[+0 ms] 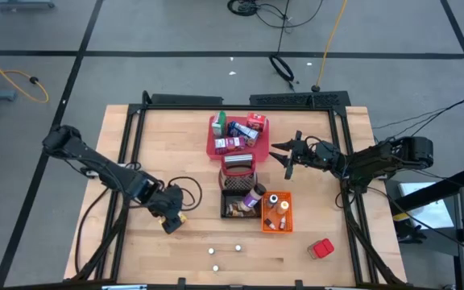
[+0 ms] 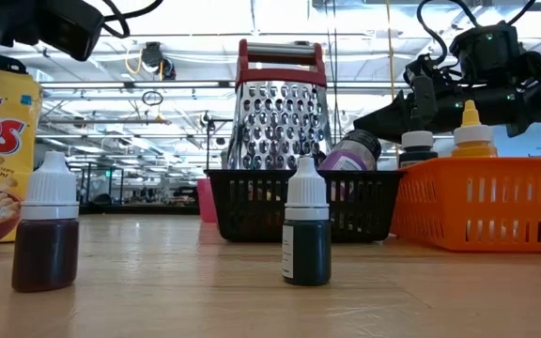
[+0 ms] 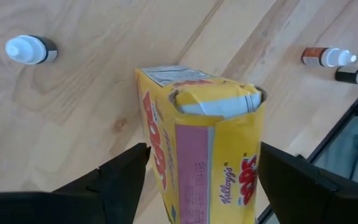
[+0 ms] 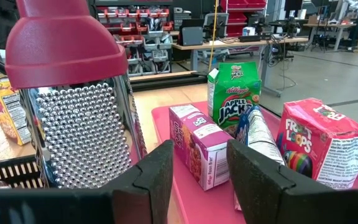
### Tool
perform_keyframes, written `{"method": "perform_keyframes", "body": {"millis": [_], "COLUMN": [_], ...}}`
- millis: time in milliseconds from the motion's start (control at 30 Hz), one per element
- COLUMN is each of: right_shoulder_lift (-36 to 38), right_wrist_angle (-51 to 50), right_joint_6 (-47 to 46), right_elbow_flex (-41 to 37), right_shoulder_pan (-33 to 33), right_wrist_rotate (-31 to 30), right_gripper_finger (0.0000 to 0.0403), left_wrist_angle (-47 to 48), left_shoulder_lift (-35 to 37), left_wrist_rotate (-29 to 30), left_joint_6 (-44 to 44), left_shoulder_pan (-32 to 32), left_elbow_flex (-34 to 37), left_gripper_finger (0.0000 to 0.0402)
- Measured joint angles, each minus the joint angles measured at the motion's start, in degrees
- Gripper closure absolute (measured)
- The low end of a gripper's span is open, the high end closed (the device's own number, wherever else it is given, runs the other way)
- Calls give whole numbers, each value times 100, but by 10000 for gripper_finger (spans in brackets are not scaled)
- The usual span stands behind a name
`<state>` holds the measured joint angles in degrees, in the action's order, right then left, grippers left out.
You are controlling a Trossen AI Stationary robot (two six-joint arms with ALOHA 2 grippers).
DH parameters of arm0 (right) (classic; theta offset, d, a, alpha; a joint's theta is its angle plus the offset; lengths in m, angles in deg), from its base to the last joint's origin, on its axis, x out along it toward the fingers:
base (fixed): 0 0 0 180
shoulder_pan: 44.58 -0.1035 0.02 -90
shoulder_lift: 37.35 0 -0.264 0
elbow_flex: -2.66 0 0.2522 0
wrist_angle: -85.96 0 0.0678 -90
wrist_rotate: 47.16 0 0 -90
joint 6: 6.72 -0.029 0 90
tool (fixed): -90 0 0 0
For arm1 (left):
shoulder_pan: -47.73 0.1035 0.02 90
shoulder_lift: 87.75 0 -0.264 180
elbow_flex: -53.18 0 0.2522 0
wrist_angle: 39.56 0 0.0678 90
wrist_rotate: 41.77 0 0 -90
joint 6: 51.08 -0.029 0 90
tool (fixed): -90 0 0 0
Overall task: Pick & Place Kitchen Items
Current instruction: Put the yellow cereal box into the red bin
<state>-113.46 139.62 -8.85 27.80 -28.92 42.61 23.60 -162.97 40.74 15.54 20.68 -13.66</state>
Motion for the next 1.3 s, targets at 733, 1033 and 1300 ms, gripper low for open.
{"method": "perform_keyframes", "body": {"millis": [733,1033,1300], "right_shoulder_lift": [0,0,0], "right_wrist_angle": [-44,-44,-46], "right_joint_6": [2,2,24], "right_elbow_flex": [0,0,0], "right_shoulder_pan": [0,-1,0], "right_wrist_rotate": [1,0,0], "right_gripper_finger": [261,261,261], "left_wrist_angle": [2,7,50], "left_shoulder_lift": [-18,2,7], "left_wrist_rotate": [-133,-447,-539], "left_joint_6": [17,-286,-991], "left_shoulder_pan": [19,361,1016], "left_elbow_flex": [0,0,0], "left_gripper_finger": [353,347,355]}}
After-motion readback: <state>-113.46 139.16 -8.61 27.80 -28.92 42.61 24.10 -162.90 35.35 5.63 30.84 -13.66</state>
